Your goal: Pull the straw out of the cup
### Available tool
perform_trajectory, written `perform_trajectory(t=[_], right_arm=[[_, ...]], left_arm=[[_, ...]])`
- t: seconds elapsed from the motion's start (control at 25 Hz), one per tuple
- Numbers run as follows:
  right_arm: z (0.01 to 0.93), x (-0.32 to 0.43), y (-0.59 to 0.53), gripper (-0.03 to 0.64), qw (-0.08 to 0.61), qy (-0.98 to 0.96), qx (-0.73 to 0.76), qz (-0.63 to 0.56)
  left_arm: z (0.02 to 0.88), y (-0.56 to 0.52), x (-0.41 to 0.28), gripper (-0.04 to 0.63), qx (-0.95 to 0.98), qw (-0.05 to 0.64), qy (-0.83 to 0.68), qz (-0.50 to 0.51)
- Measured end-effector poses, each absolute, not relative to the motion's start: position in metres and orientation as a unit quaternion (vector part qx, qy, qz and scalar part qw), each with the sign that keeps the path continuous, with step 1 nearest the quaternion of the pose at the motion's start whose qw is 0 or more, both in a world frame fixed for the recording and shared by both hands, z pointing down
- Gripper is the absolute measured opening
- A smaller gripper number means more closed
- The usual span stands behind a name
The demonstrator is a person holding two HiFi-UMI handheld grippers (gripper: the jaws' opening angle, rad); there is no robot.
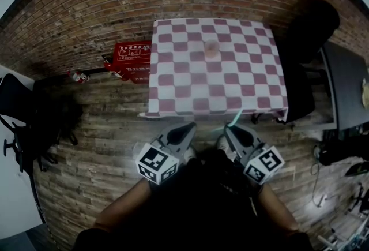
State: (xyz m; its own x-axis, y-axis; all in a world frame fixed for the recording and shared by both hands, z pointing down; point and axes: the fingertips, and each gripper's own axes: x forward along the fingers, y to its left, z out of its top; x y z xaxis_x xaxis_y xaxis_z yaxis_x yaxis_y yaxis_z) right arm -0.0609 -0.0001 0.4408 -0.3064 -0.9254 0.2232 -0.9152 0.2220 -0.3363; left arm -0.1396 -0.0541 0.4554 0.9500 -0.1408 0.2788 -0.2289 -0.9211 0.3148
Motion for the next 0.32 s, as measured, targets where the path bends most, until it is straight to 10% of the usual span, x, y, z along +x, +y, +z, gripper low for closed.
perform_trajectory(t=[0.32], right_arm=[[0.4381,-0.0687,0.0022,0.037,0.006,0.783,-0.587,-0.206]], left_arm=[[0.4504,-0.0545,-0.1469,0.008,0.973,0.173,-0.097,0.120]])
